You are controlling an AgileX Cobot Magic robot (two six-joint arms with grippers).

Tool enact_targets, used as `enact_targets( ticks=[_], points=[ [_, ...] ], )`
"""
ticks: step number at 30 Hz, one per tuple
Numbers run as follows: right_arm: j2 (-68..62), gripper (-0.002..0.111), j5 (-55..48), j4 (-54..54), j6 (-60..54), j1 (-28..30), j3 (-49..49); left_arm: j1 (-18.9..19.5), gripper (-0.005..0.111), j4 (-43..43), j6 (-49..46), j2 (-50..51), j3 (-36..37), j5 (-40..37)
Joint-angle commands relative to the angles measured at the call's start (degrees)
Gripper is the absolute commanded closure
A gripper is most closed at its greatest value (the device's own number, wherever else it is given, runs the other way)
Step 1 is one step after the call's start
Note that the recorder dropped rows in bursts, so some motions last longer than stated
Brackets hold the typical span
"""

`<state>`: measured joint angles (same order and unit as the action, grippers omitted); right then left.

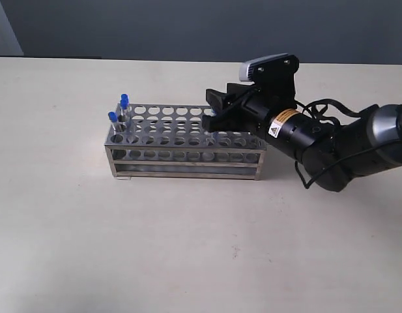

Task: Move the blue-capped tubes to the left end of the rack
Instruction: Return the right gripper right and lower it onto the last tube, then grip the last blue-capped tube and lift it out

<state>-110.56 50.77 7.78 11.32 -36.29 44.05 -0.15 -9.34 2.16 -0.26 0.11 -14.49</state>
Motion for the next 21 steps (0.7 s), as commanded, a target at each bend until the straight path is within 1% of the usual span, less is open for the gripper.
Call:
enact_targets(
  ticks=[1, 6, 11, 17, 19, 21],
  points=[
    [-2.23, 0.063, -0.38, -0.32, -0.52, 0.26, 2.64, -0.39, 0.106, 0.04, 0.2, 0.26, -0.11, 0.77],
    [-5.24, 0.063, -4.63, 1.48, -0.52, 0.26, 5.59, -0.39, 0.106, 0.04, 0.2, 0.26, -0.11, 0.77],
    [-5.86, 0.063, -4.63, 0.92, -0.52, 0.26, 5.58, -0.39, 0.106, 0.04, 0.2, 0.26, -0.11, 0.77],
    [-6.92, 0.063, -7.35, 1.07, -0.19, 0.26, 5.58, -0.39, 0.106, 0.04, 0.2, 0.26, -0.11, 0.77],
    [-7.0, 0.067, -7.23, 1.07, 0.24, 0.26, 5.58, -0.39, 0.106, 0.04, 0.2, 0.26, -0.11, 0.77],
    [-7.0, 0.079, -6.38, 1.07, 0.69, 0.26, 5.58, -0.39, 0.106, 0.04, 0.2, 0.26, -0.11, 0.77]
  ],
)
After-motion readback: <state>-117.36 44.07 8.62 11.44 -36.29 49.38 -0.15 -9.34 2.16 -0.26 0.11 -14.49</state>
